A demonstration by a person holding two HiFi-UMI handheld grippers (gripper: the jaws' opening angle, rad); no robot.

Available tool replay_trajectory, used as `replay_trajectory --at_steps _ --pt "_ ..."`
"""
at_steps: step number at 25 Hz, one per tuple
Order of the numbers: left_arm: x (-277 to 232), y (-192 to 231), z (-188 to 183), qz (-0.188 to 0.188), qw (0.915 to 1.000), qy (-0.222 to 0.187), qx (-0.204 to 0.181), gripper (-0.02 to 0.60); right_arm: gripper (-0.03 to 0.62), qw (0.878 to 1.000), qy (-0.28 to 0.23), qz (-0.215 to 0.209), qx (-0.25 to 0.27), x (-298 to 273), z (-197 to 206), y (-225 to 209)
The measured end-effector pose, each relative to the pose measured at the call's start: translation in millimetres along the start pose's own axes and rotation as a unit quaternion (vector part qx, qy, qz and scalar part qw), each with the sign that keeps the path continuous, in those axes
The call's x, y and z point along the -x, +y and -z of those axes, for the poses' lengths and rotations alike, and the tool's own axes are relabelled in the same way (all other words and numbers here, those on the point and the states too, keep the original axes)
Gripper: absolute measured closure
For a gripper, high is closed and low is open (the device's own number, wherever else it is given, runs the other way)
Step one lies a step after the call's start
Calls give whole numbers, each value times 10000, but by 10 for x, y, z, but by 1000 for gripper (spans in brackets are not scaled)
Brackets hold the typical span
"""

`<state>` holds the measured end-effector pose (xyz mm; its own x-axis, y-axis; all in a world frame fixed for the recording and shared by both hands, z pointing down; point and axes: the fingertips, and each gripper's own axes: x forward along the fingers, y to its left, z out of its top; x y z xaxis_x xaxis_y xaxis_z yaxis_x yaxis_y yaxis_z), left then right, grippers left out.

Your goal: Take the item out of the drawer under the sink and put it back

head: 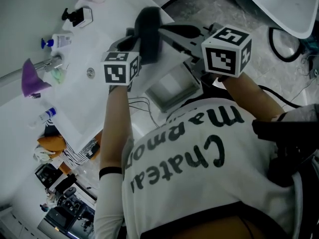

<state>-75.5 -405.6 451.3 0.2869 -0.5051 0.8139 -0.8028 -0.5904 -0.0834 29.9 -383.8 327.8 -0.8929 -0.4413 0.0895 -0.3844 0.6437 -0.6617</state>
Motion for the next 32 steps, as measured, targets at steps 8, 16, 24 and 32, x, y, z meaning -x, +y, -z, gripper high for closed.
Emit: replay_trajectory --at_steps 8,16,24,32 --pt "-3 -97 -48 110 9984 -379 -393 528 582 10000 38 49 54 25 8 39" --pt "-3 -147 -40 126 9984 -72 -553 528 582 9999 67 91 77 40 42 62" --pt "22 -137 -12 15 9997 39 -233 522 582 9999 88 107 97 68 34 72" --pt "55 -146 12 90 9999 40 87 476 582 9999 37 135 63 104 19 66"
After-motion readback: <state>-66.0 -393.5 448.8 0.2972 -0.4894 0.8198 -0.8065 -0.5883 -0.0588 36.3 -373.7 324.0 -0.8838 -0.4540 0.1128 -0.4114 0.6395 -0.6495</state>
